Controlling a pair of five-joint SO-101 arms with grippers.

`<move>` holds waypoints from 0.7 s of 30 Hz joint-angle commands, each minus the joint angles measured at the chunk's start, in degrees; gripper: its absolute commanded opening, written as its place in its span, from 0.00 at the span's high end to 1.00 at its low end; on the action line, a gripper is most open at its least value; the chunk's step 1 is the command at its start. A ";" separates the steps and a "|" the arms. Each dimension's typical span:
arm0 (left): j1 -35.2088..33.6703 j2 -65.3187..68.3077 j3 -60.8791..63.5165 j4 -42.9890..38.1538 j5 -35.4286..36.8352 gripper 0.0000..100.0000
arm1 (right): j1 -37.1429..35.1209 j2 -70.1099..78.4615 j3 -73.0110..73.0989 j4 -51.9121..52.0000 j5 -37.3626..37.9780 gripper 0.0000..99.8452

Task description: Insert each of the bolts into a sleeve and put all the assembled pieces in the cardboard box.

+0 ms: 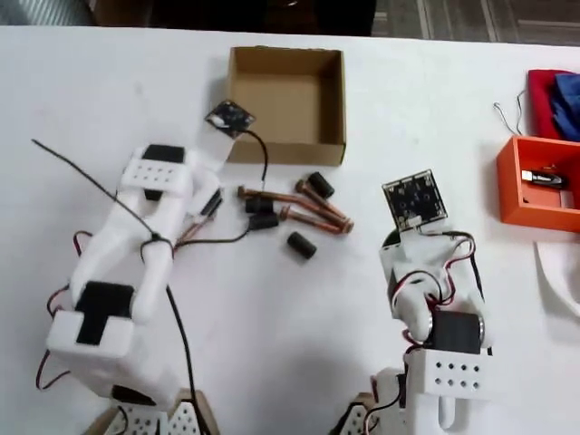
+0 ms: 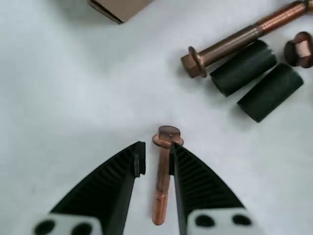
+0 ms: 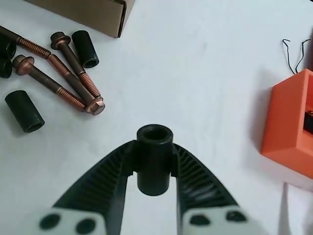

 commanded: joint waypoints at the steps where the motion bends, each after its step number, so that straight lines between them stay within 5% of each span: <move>1: -2.20 3.34 -5.14 1.76 -1.49 0.85 | -0.04 -1.01 -0.62 0.48 -0.18 0.98; 21: -2.73 9.58 -12.44 12.40 -3.52 0.87 | -0.04 -1.01 -0.62 0.22 0.00 0.98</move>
